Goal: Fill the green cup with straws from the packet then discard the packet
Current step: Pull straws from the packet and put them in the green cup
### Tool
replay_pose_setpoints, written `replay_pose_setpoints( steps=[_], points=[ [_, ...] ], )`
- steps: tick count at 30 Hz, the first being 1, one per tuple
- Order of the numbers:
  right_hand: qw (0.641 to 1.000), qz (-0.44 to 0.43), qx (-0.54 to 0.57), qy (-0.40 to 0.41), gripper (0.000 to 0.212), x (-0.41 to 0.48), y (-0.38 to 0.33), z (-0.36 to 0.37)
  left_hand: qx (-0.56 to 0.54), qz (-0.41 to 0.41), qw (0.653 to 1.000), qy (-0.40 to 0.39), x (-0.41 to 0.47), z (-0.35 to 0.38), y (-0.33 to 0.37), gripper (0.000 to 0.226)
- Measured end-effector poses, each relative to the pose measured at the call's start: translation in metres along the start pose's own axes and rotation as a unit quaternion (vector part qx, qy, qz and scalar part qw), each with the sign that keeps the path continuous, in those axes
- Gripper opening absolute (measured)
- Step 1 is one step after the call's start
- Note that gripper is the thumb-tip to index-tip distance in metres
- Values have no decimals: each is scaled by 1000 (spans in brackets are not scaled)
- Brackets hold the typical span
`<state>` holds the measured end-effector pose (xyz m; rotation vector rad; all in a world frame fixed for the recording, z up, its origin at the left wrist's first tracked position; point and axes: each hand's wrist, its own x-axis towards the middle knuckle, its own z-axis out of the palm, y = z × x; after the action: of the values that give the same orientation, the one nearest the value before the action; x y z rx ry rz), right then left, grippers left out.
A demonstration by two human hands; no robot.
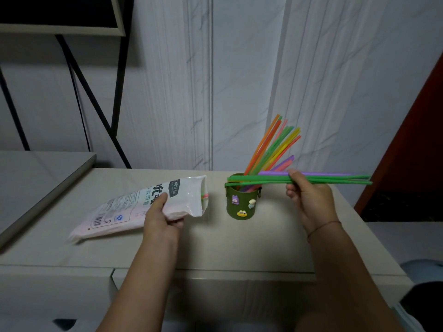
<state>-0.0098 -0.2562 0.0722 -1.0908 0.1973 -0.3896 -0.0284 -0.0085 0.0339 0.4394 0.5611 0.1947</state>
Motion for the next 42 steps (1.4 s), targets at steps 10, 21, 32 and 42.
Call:
replay_pose_setpoints(
  steps=[10,21,32,42],
  points=[
    [982,-76,-171,6,8,11,8,1,1,-4,1000,-2,-5,1,-8,13],
    [962,-26,-271,-32,14,18,37,24,6,10,1000,6,-7,5,-14,18],
    [925,-77,-369,-60,17,20,47,35,2,8,1000,6,-7,6,-16,45],
    [946,-48,-300,-111,8,26,39,32,4,-5,1000,4,2,10,-21,40]
  ],
)
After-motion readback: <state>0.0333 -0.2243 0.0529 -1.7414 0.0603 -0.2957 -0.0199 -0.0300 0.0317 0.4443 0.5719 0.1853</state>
